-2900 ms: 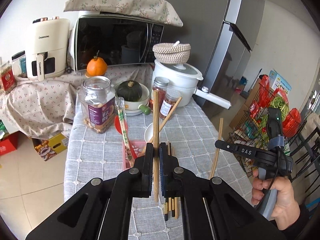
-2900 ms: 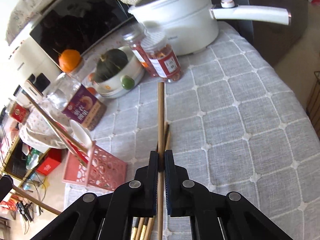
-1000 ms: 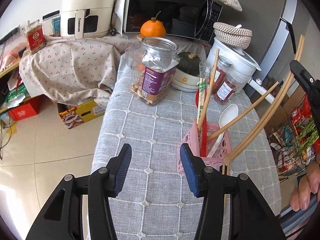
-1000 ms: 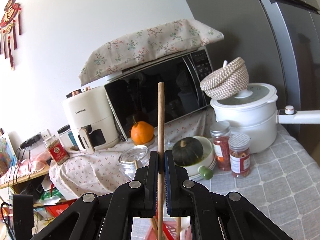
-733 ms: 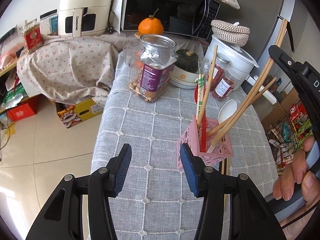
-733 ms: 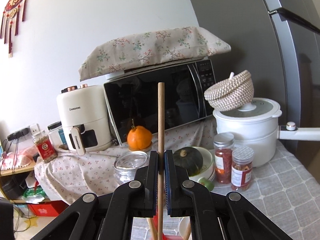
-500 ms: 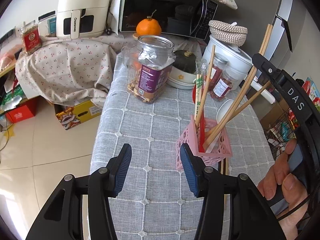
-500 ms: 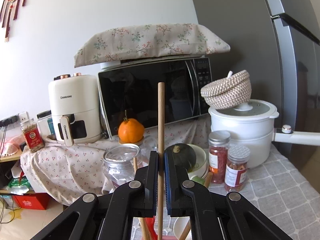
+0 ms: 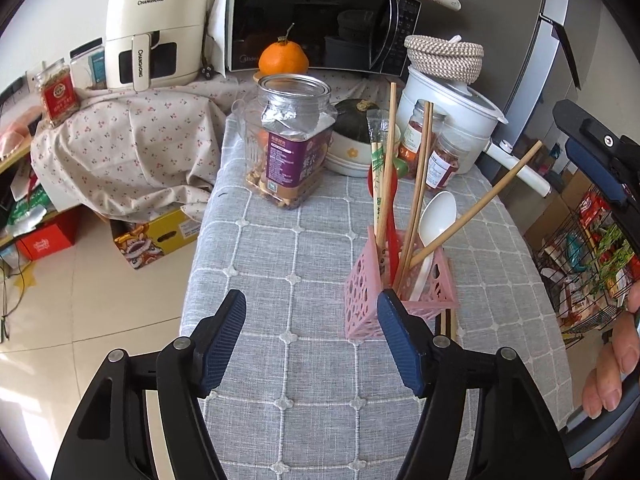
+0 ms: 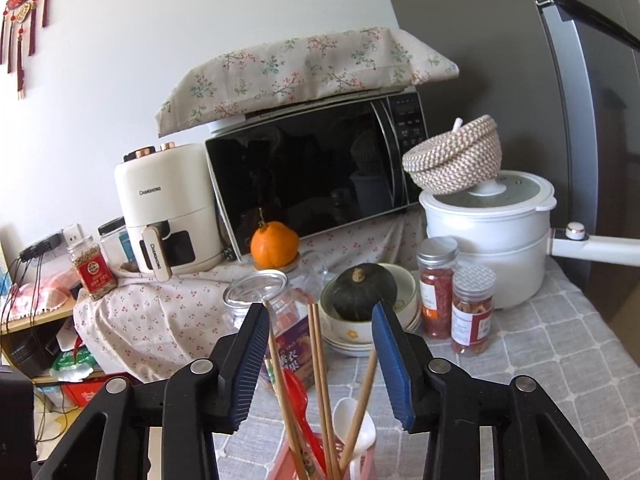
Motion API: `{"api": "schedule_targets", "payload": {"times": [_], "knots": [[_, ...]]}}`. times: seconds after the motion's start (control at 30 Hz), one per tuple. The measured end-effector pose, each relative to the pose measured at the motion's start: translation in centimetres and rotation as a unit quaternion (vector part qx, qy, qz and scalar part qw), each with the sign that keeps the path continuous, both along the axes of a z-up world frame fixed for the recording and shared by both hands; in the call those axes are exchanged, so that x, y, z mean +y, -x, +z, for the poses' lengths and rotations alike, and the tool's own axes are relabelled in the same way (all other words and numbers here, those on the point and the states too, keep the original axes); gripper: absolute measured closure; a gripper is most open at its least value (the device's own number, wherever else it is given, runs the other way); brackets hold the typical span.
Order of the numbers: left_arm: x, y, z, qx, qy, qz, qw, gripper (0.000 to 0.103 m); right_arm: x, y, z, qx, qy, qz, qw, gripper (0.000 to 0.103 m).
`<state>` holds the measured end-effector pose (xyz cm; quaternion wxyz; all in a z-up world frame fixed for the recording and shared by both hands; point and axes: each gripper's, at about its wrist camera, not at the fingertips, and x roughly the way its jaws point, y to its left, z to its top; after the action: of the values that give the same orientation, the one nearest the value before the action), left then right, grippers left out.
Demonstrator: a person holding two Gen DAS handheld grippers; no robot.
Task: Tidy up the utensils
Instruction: 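Grasp a loose wooden chopstick with the right tool while the left tool approaches the black chopsticks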
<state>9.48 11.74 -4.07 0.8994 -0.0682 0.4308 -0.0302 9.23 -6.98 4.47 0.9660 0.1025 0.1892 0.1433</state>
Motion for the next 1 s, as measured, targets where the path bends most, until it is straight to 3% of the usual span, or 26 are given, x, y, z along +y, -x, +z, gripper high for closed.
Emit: {"api": "schedule_targets", "payload": {"times": [0.27, 0.57, 0.77, 1.0], "knots": [[-2.6, 0.2, -0.5, 0.007, -0.014, -0.015, 0.9998, 0.024, -4.0, 1.3, -0.7, 0.059, 0.020, 0.005, 0.998, 0.036], [-5.7, 0.0, -2.5, 0.043, -0.038, -0.043, 0.9975, 0.022, -6.9, -0.1, -4.3, 0.164, 0.033, -0.002, 0.986, 0.027], [-6.7, -0.7, -4.4, 0.079, -0.042, -0.053, 0.9946, 0.022, -7.5, -2.4, -8.6, 0.261, 0.057, -0.005, 0.964, 0.026], [-6.8, -1.3, -5.5, 0.101, -0.051, -0.052, 0.9922, 0.022, -7.5, -5.1, -14.5, 0.370, 0.087, -0.011, 0.925, 0.026]]}}
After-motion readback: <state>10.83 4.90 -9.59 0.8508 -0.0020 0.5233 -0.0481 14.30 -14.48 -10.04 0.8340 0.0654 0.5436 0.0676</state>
